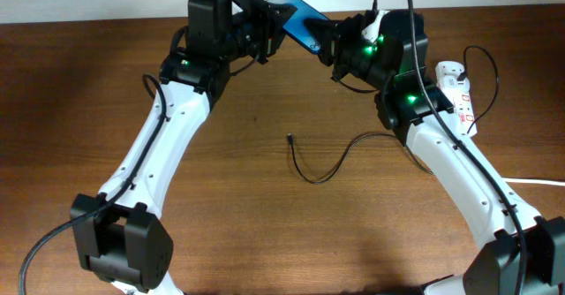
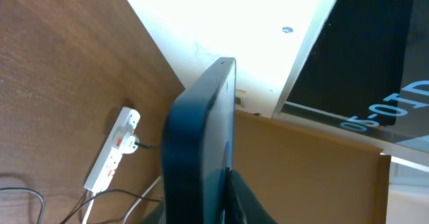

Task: Plug charger to phone and switch on socket
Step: 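Open the right gripper and pull it away from the phone, then lower the right gripper onto the cable's USB-C plug and grasp it, then lift the plug with the right gripper toward the phone's bottom edge, then align the plug under the phone's charging port with the right gripper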

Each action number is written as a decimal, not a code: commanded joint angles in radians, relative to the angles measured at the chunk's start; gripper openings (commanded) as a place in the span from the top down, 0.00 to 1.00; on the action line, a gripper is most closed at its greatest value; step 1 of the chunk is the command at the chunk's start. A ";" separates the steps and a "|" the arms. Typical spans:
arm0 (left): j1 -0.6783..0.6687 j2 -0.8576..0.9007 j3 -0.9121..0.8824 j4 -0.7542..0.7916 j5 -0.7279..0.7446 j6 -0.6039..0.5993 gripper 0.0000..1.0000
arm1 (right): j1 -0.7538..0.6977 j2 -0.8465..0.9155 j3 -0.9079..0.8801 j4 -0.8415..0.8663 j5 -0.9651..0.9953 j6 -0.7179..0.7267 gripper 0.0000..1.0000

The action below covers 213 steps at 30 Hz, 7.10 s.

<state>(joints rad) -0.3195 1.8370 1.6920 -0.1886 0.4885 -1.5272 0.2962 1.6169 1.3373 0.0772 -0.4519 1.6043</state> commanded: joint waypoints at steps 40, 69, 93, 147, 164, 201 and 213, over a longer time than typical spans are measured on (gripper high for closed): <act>0.225 -0.036 0.010 -0.195 0.505 0.660 1.00 | -0.263 -0.009 0.006 -0.536 -0.023 -1.064 0.09; 0.328 0.250 0.010 -0.277 0.849 1.006 1.00 | 0.038 0.354 -0.011 -0.662 0.014 -1.267 0.67; 0.549 0.250 0.010 -0.277 0.909 0.948 1.00 | 0.039 0.419 -0.027 -0.621 -0.151 -1.387 0.70; 0.522 0.250 0.010 -0.277 0.948 0.949 1.00 | -0.017 0.319 -0.021 -0.582 -0.353 -1.365 0.96; 0.336 0.250 0.010 0.012 1.029 0.719 1.00 | -0.138 -0.290 -0.024 -0.851 -0.510 -1.384 0.96; 0.218 0.250 0.010 0.973 0.721 -0.167 1.00 | 0.013 -0.171 -0.222 -0.064 -0.478 -0.869 0.96; 0.182 0.282 0.010 0.912 0.720 -0.150 1.00 | 0.063 -0.156 -0.222 -0.051 -0.414 -0.874 0.96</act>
<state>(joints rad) -0.1410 2.0933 1.6855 0.7532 1.2251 -1.6730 0.3511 1.4593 1.1152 0.0208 -0.8925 0.7338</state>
